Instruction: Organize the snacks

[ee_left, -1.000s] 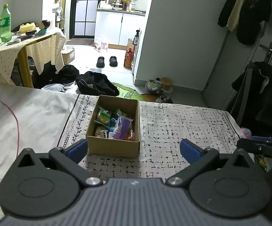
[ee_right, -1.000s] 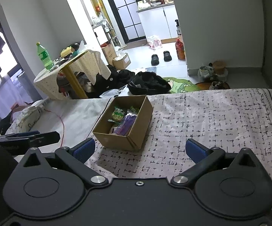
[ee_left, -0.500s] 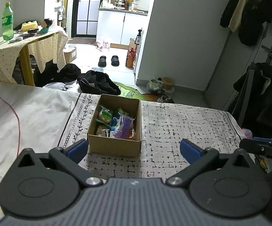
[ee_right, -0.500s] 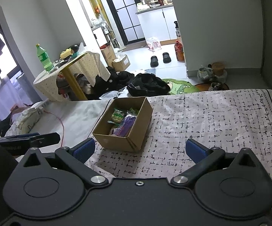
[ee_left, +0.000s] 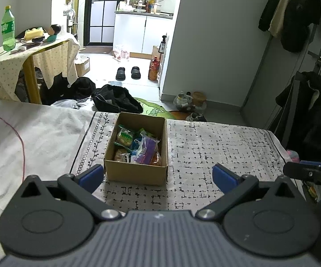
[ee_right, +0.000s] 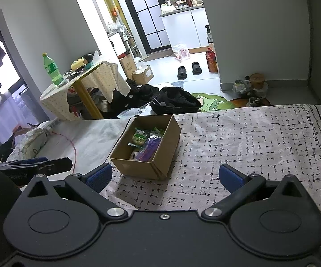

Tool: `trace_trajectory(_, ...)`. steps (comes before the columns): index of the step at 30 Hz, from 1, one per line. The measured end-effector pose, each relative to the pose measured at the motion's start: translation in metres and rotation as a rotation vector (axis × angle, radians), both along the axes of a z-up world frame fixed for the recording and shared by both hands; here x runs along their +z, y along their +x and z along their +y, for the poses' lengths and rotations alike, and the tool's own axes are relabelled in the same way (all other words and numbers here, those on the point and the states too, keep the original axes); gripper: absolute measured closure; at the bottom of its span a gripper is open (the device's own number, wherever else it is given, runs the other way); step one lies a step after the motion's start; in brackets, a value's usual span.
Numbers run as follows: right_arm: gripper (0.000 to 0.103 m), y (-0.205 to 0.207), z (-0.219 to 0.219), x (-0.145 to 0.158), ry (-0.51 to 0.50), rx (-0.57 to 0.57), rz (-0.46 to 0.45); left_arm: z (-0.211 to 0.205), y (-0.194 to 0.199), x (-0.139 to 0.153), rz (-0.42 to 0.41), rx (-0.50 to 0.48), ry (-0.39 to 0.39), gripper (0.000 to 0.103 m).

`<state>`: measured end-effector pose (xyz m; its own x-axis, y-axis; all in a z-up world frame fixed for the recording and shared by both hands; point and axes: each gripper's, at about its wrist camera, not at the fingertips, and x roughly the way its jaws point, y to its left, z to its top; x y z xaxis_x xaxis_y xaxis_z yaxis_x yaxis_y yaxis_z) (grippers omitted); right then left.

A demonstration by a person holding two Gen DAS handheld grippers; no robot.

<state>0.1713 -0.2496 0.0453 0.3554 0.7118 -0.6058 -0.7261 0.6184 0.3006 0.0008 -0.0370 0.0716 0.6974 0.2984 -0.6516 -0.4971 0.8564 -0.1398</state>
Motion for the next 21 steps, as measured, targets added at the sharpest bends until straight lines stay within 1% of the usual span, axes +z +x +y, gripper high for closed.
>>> trace_trajectory(21,0.000,-0.0003,-0.0003,-0.0011,0.008,-0.002,0.012,0.0027,-0.0017,-0.0010,0.000,0.007,-0.009,0.000)
